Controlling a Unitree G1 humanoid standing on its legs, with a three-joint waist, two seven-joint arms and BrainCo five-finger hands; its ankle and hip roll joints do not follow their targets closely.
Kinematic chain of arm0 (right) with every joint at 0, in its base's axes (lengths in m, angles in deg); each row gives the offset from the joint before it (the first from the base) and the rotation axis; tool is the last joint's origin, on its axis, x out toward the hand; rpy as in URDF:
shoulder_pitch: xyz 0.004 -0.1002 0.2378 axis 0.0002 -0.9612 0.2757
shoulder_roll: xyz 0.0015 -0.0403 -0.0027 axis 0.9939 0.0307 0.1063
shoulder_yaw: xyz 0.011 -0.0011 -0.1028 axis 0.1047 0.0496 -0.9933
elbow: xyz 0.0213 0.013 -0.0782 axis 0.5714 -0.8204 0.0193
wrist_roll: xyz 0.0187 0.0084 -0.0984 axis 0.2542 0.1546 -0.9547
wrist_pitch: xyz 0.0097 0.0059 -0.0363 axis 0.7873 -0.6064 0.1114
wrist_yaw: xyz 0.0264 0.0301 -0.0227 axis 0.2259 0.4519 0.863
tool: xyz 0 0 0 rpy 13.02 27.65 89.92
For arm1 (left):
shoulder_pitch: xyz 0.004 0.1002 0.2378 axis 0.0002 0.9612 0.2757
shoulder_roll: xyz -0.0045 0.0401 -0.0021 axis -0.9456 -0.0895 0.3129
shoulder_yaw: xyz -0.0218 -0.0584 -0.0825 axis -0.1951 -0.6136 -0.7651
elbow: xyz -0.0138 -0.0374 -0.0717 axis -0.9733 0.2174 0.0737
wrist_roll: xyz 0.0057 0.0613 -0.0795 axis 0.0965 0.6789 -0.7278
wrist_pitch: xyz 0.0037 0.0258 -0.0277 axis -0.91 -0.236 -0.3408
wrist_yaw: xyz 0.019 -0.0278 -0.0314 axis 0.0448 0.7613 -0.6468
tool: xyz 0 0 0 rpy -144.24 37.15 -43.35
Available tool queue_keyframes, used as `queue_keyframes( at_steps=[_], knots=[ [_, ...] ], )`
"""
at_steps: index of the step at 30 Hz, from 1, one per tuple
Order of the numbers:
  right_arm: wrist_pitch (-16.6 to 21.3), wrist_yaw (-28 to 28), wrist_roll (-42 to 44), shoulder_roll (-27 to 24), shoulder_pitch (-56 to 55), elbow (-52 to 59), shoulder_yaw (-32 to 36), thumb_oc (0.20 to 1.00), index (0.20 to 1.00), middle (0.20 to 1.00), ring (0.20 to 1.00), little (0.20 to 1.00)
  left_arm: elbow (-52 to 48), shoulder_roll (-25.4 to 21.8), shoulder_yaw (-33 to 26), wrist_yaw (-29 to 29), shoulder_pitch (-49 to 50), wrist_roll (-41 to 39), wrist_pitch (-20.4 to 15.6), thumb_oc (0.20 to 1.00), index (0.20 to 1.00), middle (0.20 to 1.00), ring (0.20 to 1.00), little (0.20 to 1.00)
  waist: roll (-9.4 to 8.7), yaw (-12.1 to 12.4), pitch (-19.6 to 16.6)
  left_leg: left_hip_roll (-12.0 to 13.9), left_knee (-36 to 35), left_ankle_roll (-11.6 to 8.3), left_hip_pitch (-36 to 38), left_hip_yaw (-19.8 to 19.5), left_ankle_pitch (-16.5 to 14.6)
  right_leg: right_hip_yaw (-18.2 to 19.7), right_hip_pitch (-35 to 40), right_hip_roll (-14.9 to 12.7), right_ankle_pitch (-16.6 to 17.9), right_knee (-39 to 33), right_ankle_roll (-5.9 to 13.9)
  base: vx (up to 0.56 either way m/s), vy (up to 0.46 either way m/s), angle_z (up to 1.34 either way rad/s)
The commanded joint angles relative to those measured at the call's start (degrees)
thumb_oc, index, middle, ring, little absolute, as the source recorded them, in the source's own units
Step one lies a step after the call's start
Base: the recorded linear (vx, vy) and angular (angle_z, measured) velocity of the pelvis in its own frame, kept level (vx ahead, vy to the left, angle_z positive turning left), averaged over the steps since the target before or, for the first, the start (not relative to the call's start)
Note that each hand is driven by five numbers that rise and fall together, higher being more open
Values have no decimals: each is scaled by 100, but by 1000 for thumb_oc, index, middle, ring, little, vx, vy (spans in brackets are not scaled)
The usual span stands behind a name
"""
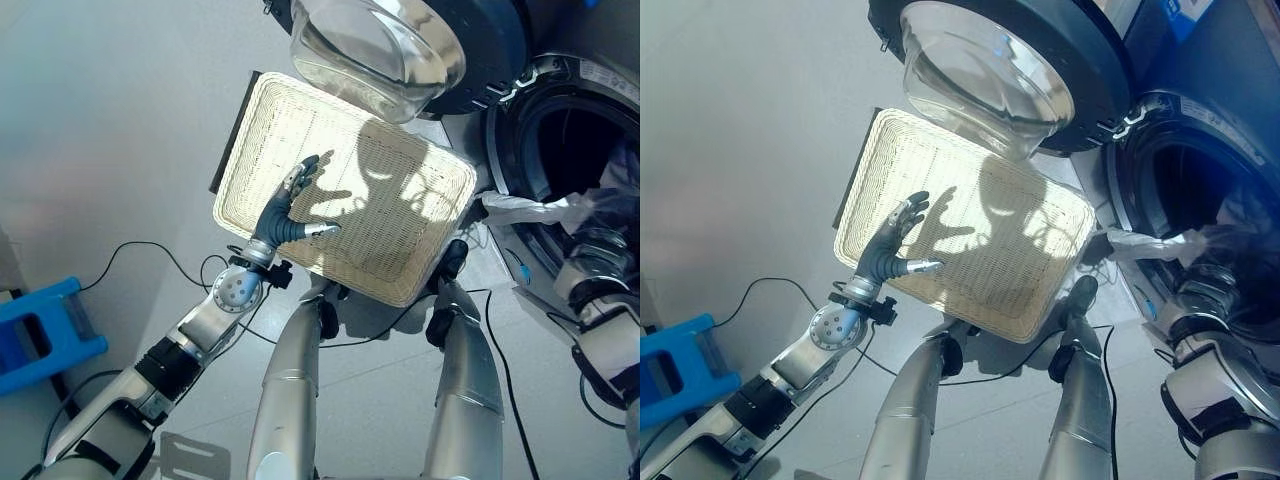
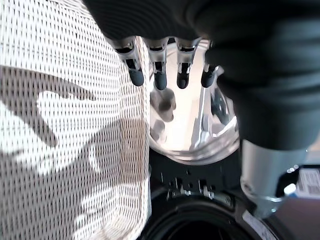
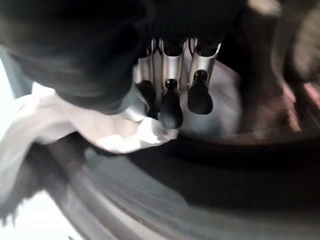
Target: Put the clothes into the washing machine.
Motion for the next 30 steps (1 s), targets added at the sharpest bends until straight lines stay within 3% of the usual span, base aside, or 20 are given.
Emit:
queue_keyframes(
  at_steps=[1,5,6,7,8,9,12,16,24,30],
  knots=[
    [374,-962,1374,-603,-129,-68,192,200,200,200,200,200,-276,200,-217,53,208,-2,-287,1000,1000,1000,1000,1000,275,-5,-121,2,-474,-530,459,7,-252,-251,54,61,-793,823,633,55,46,-5],
    [960,-1492,2767,-553,-404,62,995,200,200,200,200,200,-309,179,-258,74,264,-84,-242,1000,1000,1000,1000,1000,259,-56,-121,-13,-498,-508,625,14,-302,-223,216,113,-844,795,608,48,45,-5],
    [1006,-1413,2840,-530,-443,64,1102,200,200,200,200,200,-311,185,-266,79,274,-84,-235,1000,1000,1000,1000,1000,258,-62,-121,-15,-503,-503,647,15,-307,-220,236,121,-849,795,605,49,41,-2],
    [1524,-1556,3911,-469,-557,125,1422,200,200,200,200,200,-331,194,-277,119,282,-95,-178,1000,1000,1000,1000,1000,252,-67,-121,-20,-520,-489,712,23,-320,-210,296,142,-871,795,598,33,25,-1],
    [1524,-1556,3911,-469,-557,125,1422,200,200,200,200,200,-331,194,-277,119,282,-95,-178,1000,1000,1000,1000,1000,252,-67,-121,-20,-520,-489,712,23,-320,-210,296,142,-871,795,598,0,0,0],
    [1880,-1567,4604,-371,-592,267,1862,200,200,200,200,200,-328,174,-355,125,225,-135,-135,1000,1000,1000,1000,1000,226,-87,-121,-45,-562,-427,629,65,-214,-270,237,155,-770,720,506,0,0,0],
    [2625,-1333,6142,-134,-667,479,2356,200,200,200,200,200,-238,219,-418,97,123,-203,-41,1000,1000,1000,1000,1000,199,-106,-121,-71,-552,-412,701,38,-246,-252,312,186,-806,742,483,14,6,0],
    [3479,-767,7327,174,-576,710,2630,200,200,200,200,200,-125,254,-441,54,-89,-347,129,1000,1000,1000,1000,1000,176,-111,-121,-96,-504,-400,748,17,-274,-255,378,206,-869,823,449,22,7,-3],
    [4497,476,9595,742,-236,1173,3010,200,200,200,200,200,108,316,-412,-45,-388,-492,288,1000,1000,1000,1000,1000,126,-103,-121,-143,-505,-412,826,-21,-274,-271,506,284,-921,833,405,6,-8,-1],
    [4787,611,10212,1033,286,1512,2981,200,200,200,200,200,248,393,-334,5,-692,-584,487,1000,1000,1000,1000,1000,109,-82,-121,-197,-492,-418,793,-70,-254,-260,521,331,-924,836,388,6,-25,1]
  ],
)
